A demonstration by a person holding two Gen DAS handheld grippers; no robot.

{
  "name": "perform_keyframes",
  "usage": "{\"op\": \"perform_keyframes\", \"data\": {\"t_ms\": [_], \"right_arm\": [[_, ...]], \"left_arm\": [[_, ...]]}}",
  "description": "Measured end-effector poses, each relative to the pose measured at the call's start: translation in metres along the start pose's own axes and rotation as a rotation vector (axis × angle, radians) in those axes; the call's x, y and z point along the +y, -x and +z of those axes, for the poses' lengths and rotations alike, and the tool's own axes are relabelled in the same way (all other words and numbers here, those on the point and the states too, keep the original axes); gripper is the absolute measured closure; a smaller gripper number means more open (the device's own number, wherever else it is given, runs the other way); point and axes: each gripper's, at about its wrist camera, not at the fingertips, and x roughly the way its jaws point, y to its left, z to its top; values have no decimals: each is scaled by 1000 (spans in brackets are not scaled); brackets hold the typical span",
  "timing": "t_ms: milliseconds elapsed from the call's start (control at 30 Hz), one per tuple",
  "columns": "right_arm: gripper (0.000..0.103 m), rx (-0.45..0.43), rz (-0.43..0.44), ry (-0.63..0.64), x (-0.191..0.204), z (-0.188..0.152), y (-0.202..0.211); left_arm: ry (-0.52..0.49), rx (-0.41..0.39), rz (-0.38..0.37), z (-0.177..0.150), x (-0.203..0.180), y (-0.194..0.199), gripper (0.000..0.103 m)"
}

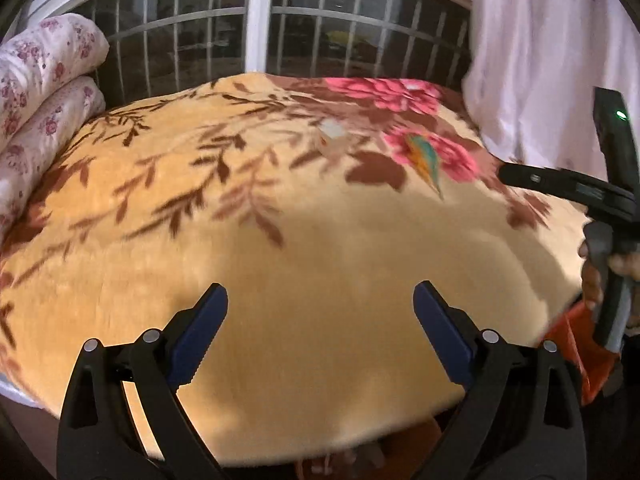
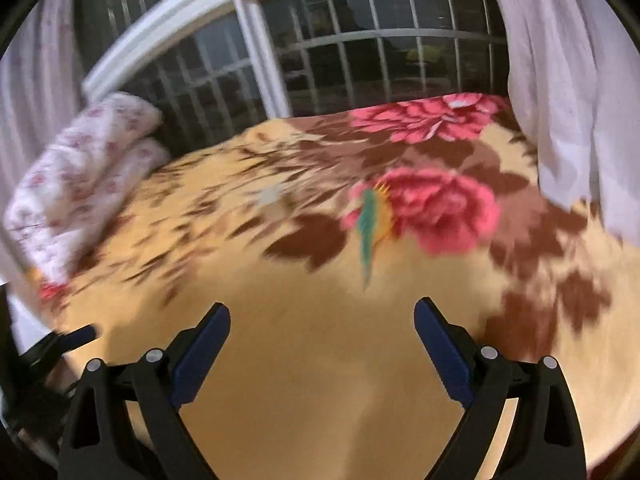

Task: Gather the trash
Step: 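Grasp the green dinosaur toy with the right gripper while the left grasps the cardboard square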

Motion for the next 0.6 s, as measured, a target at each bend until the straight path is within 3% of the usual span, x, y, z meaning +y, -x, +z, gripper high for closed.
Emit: {"op": "perform_keyframes", "data": {"t_ms": [167,367,433,467,533,567,600], "right_arm": [[12,105,-105,-32,-16,46,-82],[20,203,-204,-26,-21,62,-146],[27,242,-234,-46,-26,62,-164],[38,263,-223,-78,-32,59,-172],[42,253,-212,-113,-39,53,-177],[56,239,-215,-114,-40,53,-174],[63,225,-219,-111,-39,52,-169]], "left_arm": [[23,7,51,26,10,-40,11],[46,64,51,32,17,-80,11],[47,76,41,31,17,-86,11],[43,75,41,31,17,-87,11],[37,65,42,29,16,-86,11],[39,62,43,28,16,-85,11],[40,62,44,28,17,-87,11]]}}
